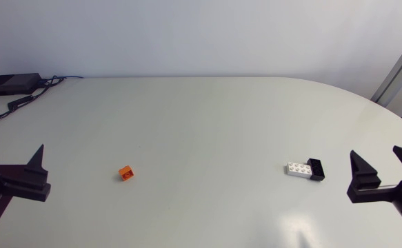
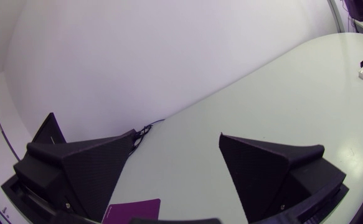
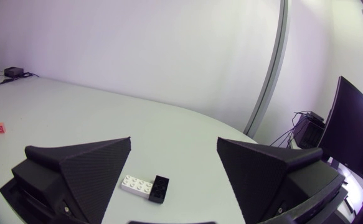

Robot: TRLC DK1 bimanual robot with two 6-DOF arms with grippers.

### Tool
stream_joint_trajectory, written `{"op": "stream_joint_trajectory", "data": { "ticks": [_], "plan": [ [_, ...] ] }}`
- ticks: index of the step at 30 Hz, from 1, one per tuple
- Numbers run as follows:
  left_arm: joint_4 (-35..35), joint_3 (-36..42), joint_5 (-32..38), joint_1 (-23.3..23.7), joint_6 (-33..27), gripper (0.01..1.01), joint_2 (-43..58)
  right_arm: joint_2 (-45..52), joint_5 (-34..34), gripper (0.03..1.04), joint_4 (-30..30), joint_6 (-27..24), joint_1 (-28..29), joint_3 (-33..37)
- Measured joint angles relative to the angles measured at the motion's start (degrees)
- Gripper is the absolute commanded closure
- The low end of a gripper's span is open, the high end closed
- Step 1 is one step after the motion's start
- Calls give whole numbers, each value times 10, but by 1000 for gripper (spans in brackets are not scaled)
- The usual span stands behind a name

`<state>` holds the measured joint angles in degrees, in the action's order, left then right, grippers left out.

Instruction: Sort duplo bricks by size, large to the right and small to the left

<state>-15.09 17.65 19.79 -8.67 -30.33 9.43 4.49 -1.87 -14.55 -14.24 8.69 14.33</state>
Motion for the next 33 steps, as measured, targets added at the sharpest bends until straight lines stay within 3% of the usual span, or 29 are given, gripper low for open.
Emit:
{"op": "stream_joint_trajectory", "data": {
  "ticks": [10,23,33],
  "plan": [
    [1,-73,0,-20,-3,67,-90,-33,0,70,17,-2,-1,-37],
    [23,-92,0,-14,-16,67,-91,-45,0,70,45,-2,-1,-67],
    [118,-140,2,-19,-22,67,-91,-45,0,70,77,-2,-5,-83]
  ]
}}
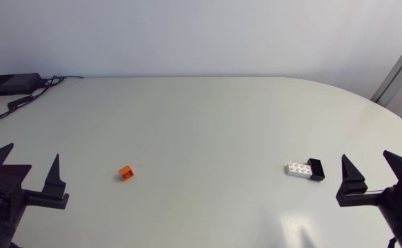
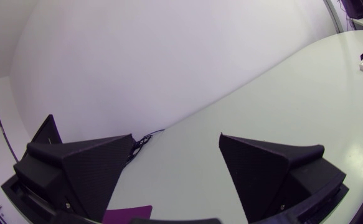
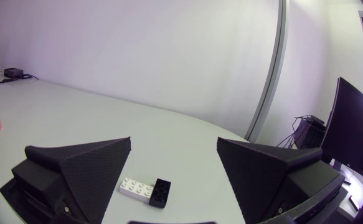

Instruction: Sort duplo bricks by size, large to the right and small to the left

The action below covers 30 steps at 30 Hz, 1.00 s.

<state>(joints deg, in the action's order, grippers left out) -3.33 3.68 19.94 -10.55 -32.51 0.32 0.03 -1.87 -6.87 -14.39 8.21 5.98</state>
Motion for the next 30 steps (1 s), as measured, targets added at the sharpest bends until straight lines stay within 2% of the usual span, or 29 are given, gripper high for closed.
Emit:
{"op": "stream_joint_trajectory", "data": {
  "ticks": [4,11,21,30],
  "plan": [
    [33,-14,0,-8,-7,69,0,0,0,70,18,0,-2,-14],
    [38,-16,24,-5,-9,69,0,0,3,70,28,0,-15,-20],
    [56,-17,41,54,-9,66,0,0,20,70,44,0,-14,-26],
    [66,-24,54,58,-3,44,0,0,19,70,49,0,0,-28]
  ]
}}
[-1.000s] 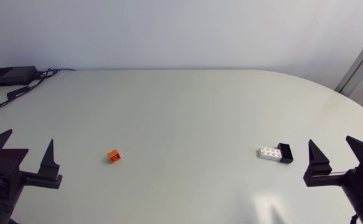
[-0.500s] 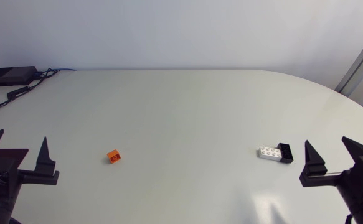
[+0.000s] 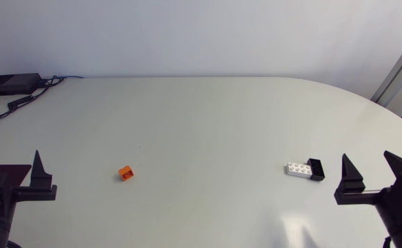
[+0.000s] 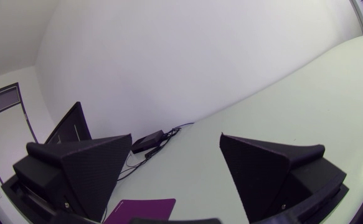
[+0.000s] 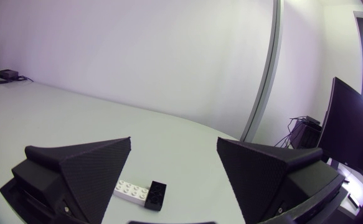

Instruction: Sort duplo bricks by size, large to the right and small to the left

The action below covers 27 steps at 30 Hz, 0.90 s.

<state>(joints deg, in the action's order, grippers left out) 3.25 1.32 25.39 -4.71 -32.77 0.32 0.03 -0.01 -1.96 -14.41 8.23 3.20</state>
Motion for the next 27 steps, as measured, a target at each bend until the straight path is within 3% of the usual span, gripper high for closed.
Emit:
{"op": "stream_joint_trajectory", "data": {
  "ticks": [10,14,27],
  "plan": [
    [0,0,2,-1,5,44,0,0,-4,70,15,2,4,-6],
    [0,0,2,0,9,44,0,0,-6,70,16,51,16,-6],
    [-7,0,-86,16,120,46,0,0,-6,70,20,96,-11,-8]
  ]
}}
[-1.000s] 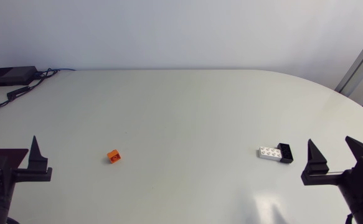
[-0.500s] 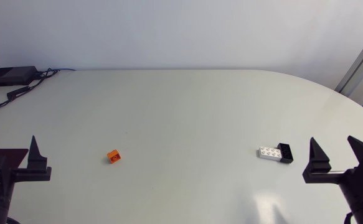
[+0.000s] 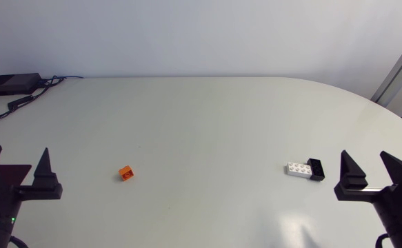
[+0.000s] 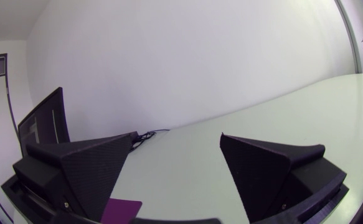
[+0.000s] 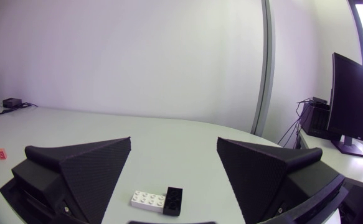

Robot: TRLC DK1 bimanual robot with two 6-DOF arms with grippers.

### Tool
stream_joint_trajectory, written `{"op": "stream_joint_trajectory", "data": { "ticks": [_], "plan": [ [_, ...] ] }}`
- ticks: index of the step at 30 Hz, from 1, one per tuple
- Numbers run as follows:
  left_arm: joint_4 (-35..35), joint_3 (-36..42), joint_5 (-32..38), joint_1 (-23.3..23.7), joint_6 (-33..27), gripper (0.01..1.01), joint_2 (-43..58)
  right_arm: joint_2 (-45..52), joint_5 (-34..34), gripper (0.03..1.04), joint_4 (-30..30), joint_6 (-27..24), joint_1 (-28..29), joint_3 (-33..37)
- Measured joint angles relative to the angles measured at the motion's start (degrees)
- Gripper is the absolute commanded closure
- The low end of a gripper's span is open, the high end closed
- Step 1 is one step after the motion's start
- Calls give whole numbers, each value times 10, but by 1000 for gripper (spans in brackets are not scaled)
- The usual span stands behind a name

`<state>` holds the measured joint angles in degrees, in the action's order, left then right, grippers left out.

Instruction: Sort duplo bricks by size, large to the right and small to the left

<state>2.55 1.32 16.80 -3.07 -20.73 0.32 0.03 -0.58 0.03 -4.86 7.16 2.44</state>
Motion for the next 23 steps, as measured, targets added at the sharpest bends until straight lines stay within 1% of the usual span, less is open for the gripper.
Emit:
{"op": "stream_joint_trajectory", "data": {
  "ticks": [8,18,23],
  "plan": [
    [-9,0,-66,11,75,74,0,0,2,70,0,13,-28,0],
    [-24,0,-154,25,170,62,0,0,2,70,1,30,-63,0],
    [-26,0,-163,27,189,46,0,0,2,70,2,37,-68,0]
  ]
}}
